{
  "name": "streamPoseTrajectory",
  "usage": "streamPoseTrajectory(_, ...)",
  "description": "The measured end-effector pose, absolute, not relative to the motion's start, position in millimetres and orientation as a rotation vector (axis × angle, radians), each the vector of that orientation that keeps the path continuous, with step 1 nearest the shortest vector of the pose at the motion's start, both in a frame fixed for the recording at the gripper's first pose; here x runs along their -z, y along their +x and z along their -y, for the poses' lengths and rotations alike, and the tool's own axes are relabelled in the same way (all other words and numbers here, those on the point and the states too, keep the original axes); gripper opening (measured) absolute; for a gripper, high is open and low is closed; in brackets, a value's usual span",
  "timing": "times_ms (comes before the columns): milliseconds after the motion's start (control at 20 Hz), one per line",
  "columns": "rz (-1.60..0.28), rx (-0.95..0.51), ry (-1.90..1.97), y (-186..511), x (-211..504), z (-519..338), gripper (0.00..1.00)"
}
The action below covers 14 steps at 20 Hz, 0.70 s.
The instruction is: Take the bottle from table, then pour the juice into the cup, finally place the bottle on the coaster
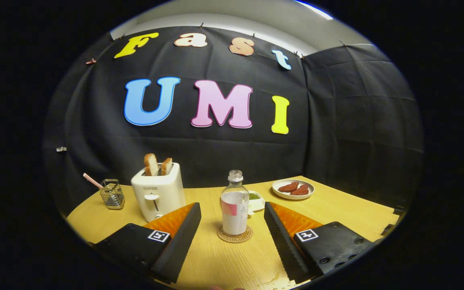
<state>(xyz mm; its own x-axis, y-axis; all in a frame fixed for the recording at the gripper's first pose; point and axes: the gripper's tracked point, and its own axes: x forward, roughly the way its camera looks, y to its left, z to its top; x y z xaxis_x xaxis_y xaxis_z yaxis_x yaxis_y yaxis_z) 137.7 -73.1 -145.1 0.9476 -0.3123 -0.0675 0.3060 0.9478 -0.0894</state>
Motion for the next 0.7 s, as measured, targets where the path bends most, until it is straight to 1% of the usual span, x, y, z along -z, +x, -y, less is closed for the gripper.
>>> streamPoseTrajectory(250,-0.035,0.240,-0.077,113.5,92.5,50.4,0.97)
streamPoseTrajectory(700,-0.025,0.128,-0.015,80.6,26.4,41.8,0.96)
